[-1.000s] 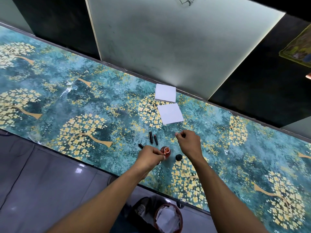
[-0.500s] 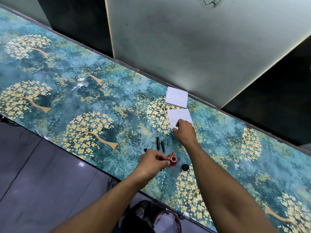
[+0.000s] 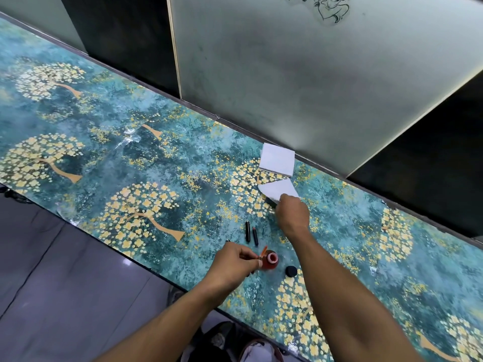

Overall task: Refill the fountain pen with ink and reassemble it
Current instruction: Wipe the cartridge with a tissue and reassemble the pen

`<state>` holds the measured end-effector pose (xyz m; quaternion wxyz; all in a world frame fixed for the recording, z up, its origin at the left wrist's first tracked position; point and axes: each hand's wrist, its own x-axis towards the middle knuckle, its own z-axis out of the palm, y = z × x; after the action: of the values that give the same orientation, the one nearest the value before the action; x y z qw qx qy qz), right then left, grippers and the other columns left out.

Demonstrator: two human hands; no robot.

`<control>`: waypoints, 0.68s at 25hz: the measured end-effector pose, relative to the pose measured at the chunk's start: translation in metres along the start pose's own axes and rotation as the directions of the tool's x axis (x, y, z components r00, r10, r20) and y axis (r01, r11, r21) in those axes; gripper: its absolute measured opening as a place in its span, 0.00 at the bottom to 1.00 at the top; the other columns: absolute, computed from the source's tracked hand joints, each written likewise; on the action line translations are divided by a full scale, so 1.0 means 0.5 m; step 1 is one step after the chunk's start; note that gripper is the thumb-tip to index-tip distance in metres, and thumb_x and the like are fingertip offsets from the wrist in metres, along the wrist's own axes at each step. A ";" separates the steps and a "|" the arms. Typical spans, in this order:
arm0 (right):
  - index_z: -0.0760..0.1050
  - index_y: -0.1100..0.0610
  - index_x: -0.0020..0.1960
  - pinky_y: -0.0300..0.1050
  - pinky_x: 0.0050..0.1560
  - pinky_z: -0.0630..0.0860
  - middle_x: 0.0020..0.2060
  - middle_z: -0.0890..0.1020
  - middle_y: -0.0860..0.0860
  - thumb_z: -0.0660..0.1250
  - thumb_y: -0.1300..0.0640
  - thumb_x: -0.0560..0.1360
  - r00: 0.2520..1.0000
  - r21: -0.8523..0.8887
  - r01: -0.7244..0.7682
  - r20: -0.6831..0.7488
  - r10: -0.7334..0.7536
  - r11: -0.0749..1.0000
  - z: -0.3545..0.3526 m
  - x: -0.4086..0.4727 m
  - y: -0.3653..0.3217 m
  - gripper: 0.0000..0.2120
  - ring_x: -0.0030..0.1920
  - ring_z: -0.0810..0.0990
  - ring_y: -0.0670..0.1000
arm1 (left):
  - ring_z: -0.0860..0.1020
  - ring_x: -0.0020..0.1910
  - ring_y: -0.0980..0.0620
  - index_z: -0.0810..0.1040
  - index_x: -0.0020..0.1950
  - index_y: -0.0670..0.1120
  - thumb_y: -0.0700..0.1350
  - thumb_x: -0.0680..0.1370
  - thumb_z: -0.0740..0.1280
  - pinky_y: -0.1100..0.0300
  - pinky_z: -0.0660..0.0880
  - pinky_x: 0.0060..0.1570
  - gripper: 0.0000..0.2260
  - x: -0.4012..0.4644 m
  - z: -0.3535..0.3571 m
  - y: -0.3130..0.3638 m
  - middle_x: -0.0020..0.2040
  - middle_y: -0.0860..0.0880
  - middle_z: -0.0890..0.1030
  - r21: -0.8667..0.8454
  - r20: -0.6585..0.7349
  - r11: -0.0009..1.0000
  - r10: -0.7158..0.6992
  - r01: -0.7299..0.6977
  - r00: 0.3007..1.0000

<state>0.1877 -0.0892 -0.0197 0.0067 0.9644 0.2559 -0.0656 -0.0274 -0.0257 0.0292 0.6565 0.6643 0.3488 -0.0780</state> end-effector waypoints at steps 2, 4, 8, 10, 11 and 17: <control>0.82 0.59 0.48 0.46 0.36 0.72 0.42 0.85 0.60 0.65 0.58 0.77 0.989 0.212 -0.144 -0.002 0.148 0.966 -0.011 -0.008 0.008 0.08 0.41 0.83 0.61 | 0.76 0.29 0.60 0.86 0.38 0.47 0.43 0.73 0.74 0.62 0.71 0.35 0.04 0.005 0.002 0.006 0.30 0.55 0.82 -0.001 -0.007 1.000 0.000 0.000 1.000; 0.83 0.58 0.43 0.44 0.36 0.71 0.38 0.85 0.57 0.69 0.57 0.76 0.975 0.447 -0.217 0.050 0.218 0.868 -0.033 -0.021 0.019 0.07 0.40 0.82 0.59 | 0.76 0.30 0.58 0.86 0.39 0.47 0.42 0.73 0.74 0.62 0.71 0.35 0.03 0.010 0.003 0.014 0.31 0.53 0.82 -0.024 -0.007 1.000 -0.007 0.006 1.000; 0.83 0.57 0.38 0.45 0.36 0.71 0.34 0.84 0.51 0.74 0.57 0.75 0.968 0.781 -0.228 0.116 0.224 0.581 -0.092 -0.083 0.037 0.07 0.35 0.79 0.49 | 0.77 0.33 0.54 0.86 0.42 0.45 0.41 0.74 0.73 0.57 0.75 0.37 0.03 0.020 -0.009 0.039 0.35 0.49 0.84 -0.093 -0.019 0.996 0.001 -0.002 1.000; 0.82 0.56 0.37 0.46 0.38 0.74 0.34 0.85 0.50 0.75 0.57 0.73 0.969 0.847 -0.219 0.133 0.206 0.483 -0.109 -0.118 0.049 0.08 0.34 0.80 0.48 | 0.76 0.33 0.53 0.86 0.42 0.44 0.41 0.75 0.73 0.55 0.75 0.39 0.03 0.024 -0.016 0.056 0.35 0.47 0.83 -0.107 -0.033 0.994 0.028 -0.032 0.999; 0.81 0.56 0.36 0.47 0.39 0.75 0.33 0.84 0.50 0.76 0.58 0.73 0.968 0.871 -0.222 0.145 0.203 0.438 -0.116 -0.134 0.055 0.08 0.34 0.80 0.48 | 0.75 0.32 0.52 0.86 0.43 0.43 0.40 0.75 0.72 0.56 0.74 0.39 0.03 0.025 -0.019 0.064 0.35 0.47 0.83 -0.114 -0.038 0.992 0.041 -0.045 0.998; 0.78 0.59 0.39 0.52 0.45 0.78 0.35 0.82 0.53 0.72 0.60 0.76 0.967 0.966 -0.242 0.233 0.102 0.093 -0.166 -0.206 0.068 0.08 0.39 0.80 0.51 | 0.75 0.35 0.52 0.86 0.47 0.42 0.40 0.76 0.72 0.59 0.73 0.37 0.04 0.023 -0.016 0.098 0.38 0.46 0.83 -0.177 -0.049 0.976 0.120 -0.127 0.992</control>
<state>0.1261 -0.1655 0.0754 -0.6136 0.7420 0.0323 -0.2682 0.0060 -0.0090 0.0641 0.7105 0.6241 0.3251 0.0073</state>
